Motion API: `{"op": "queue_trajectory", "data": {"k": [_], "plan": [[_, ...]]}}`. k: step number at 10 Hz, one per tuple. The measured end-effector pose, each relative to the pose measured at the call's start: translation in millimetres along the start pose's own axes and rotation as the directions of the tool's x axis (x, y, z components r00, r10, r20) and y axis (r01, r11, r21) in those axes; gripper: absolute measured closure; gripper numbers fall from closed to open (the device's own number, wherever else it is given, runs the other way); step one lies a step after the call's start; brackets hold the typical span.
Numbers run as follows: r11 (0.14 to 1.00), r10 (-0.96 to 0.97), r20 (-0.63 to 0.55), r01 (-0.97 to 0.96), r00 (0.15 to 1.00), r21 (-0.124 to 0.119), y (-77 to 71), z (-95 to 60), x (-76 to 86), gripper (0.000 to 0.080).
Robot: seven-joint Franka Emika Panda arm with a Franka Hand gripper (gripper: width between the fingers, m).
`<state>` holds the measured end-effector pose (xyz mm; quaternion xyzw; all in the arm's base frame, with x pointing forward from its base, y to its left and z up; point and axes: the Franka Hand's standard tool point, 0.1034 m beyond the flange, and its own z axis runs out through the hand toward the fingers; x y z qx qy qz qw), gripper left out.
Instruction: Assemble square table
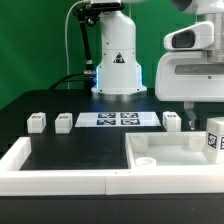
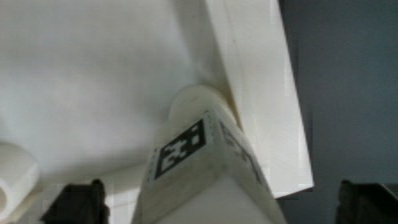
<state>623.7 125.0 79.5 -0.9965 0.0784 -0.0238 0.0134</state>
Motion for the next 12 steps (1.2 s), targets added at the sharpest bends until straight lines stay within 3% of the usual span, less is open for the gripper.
{"op": "queue_trajectory", "data": {"k": [7,8,9,10,12], "plan": [[0.901,-0.434,0.002,0.434,0.901,-0.011,3.2,0.0,1.1,0.0170],[0.892,-0.453,0.002,0.453,0.892,-0.011,3.3,0.0,1.2,0.0299],[0.895,-0.446,0.002,0.446,0.895,-0.010,3.3,0.0,1.1,0.0299],[0.895,-0.446,0.002,0.446,0.895,-0.010,3.3,0.0,1.2,0.0507],[0.895,-0.446,0.002,0.446,0.895,-0.010,3.3,0.0,1.2,0.0509]]}}
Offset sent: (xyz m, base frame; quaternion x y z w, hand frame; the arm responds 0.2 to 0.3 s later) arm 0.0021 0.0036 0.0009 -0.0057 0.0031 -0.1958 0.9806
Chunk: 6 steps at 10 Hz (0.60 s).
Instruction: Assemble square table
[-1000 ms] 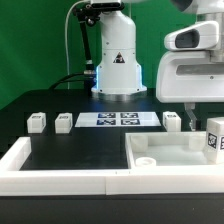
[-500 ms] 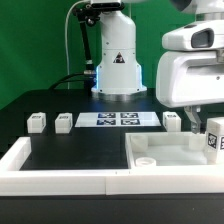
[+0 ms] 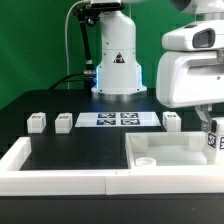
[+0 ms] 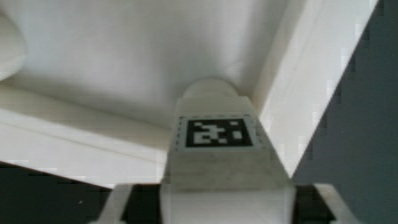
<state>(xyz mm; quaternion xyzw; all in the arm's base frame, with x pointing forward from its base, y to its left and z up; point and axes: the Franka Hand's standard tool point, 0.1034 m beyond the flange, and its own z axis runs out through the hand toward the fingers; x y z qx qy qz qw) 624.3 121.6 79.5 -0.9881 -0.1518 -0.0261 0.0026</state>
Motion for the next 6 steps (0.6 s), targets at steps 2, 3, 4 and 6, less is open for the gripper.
{"op": "queue_trajectory", "data": {"k": [2,3,4,6], "plan": [[1.000,0.024,0.000,-0.024,1.000,0.001,0.0,0.0,0.0,0.0509],[0.995,0.096,0.000,-0.096,0.995,0.002,-0.1,0.0,0.0,0.0509],[0.985,0.171,0.000,-0.171,0.985,0.002,0.1,0.0,0.0,0.0509],[0.937,0.350,-0.006,-0.350,0.937,0.000,0.0,0.3,-0.2,0.0509]]}}
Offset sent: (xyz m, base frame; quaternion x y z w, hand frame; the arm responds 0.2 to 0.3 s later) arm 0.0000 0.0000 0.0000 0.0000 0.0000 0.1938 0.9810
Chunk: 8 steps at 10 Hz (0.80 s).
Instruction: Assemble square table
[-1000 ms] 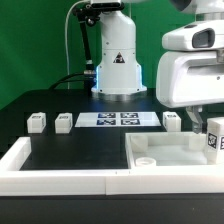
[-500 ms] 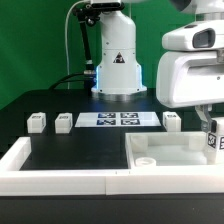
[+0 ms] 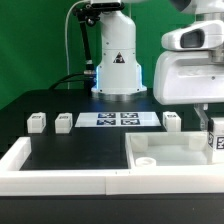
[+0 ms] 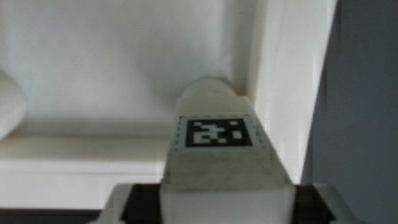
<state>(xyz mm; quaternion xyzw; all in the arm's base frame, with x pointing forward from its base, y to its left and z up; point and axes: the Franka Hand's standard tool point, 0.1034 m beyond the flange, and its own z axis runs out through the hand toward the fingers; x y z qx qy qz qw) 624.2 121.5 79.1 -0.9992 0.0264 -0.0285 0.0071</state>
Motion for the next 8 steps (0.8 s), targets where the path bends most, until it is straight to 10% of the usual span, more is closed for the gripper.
{"op": "queue_trajectory", "data": {"k": [8], "plan": [[0.705,0.709,-0.022,-0.709,0.705,-0.001,-0.6,1.4,-1.8,0.0508]]}}
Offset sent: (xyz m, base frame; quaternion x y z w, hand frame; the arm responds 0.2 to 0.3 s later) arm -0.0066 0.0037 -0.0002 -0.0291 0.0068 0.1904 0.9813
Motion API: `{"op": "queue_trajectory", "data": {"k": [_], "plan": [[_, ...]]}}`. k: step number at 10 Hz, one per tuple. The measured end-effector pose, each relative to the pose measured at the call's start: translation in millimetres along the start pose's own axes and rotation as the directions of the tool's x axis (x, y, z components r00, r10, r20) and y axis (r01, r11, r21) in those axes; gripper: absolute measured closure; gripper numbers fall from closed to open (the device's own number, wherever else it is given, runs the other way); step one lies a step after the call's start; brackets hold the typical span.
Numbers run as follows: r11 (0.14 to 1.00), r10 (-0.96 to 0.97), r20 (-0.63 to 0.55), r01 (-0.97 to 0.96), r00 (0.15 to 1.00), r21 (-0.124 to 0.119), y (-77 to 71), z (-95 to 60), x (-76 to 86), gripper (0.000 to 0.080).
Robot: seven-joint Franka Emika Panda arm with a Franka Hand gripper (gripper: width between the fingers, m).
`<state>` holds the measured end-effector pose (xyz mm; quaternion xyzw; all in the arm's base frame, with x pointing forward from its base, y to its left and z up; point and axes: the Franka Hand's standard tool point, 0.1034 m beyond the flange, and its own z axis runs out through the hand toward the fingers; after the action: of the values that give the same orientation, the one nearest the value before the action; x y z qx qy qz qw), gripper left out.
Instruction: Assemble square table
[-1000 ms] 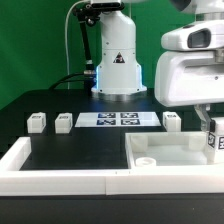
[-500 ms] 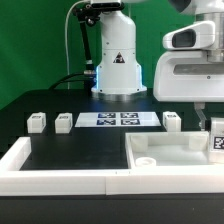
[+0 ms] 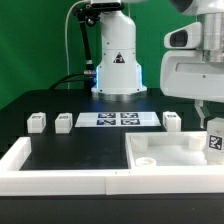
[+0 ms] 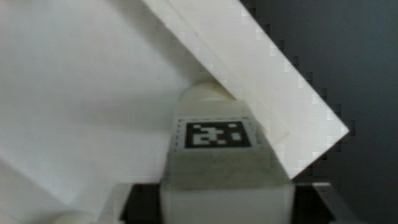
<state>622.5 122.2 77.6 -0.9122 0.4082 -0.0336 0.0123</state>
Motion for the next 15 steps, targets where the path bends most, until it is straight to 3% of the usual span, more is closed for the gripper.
{"op": "queue_trajectory", "data": {"k": [3,6,7,8,9,10,15], "plan": [[0.964,0.265,0.002,-0.265,0.964,-0.005,-0.9,-0.4,-2.5,0.0508],[0.928,0.373,0.013,-0.373,0.928,-0.001,-0.5,-0.3,-1.7,0.0508],[0.927,0.375,0.015,-0.375,0.927,-0.001,-1.0,-0.2,-2.5,0.0426],[0.931,0.366,0.016,-0.366,0.931,0.000,-1.3,-0.2,-3.0,0.0288],[0.941,0.338,0.017,-0.338,0.941,0.000,-1.3,-0.2,-3.0,0.0288],[0.954,0.300,0.018,-0.300,0.954,0.002,-0.9,-0.2,-2.2,0.0178],[0.990,-0.143,0.012,0.143,0.990,0.012,0.2,-0.4,1.2,0.0151]]}}
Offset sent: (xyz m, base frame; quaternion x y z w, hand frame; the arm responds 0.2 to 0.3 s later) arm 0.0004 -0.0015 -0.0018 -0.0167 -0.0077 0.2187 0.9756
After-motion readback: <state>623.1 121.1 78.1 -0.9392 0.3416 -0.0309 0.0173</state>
